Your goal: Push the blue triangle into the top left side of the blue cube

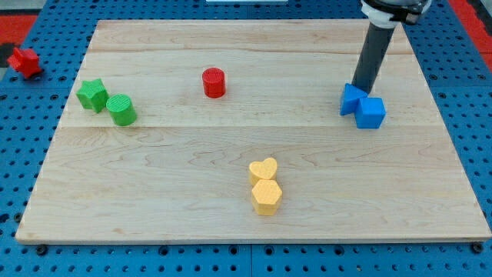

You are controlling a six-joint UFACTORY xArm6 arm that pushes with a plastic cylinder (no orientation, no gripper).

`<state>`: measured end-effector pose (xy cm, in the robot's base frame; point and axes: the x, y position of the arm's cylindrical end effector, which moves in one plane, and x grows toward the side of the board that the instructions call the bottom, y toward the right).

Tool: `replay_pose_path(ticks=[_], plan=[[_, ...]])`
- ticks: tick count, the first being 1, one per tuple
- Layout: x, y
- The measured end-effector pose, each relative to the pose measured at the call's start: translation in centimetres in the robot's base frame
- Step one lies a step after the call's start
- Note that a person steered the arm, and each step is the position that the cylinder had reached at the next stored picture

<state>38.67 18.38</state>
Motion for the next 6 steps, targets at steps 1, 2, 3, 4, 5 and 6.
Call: replay_pose_path(ticks=[1, 2, 3, 4, 5, 6], plan=[[4.4, 1.8], [7.6, 0.8], [7.1, -0.9], [5.4, -4.6], [8.6, -4.1], [12.3, -3.7]])
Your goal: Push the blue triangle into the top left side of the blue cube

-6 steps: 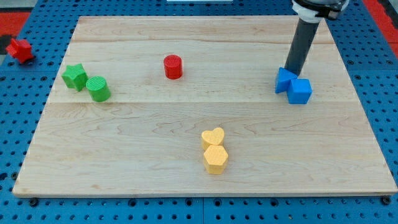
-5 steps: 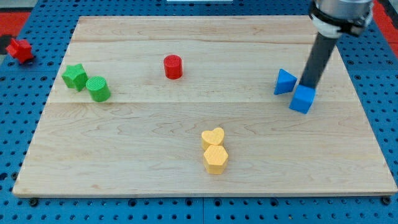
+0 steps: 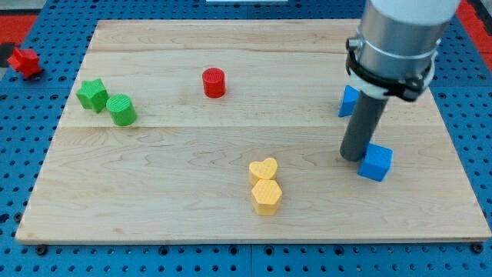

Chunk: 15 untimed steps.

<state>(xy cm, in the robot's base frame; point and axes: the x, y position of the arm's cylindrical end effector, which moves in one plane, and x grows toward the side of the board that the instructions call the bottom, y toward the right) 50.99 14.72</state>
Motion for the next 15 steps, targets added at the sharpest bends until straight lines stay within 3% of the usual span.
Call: replay_pose_path(ticks=[1, 2, 3, 5, 7, 8, 9, 10, 12, 14, 15], plan=[[1.8, 1.4], [-1.9, 0.4], [-2.7, 3.4], [-0.6, 3.4], [-12.7, 8.3], [-14.9, 2.6], [-13.9, -2.7], [-10.8, -2.1], [-15.7, -1.2], [-6.6, 5.5], [-5.0, 5.6]])
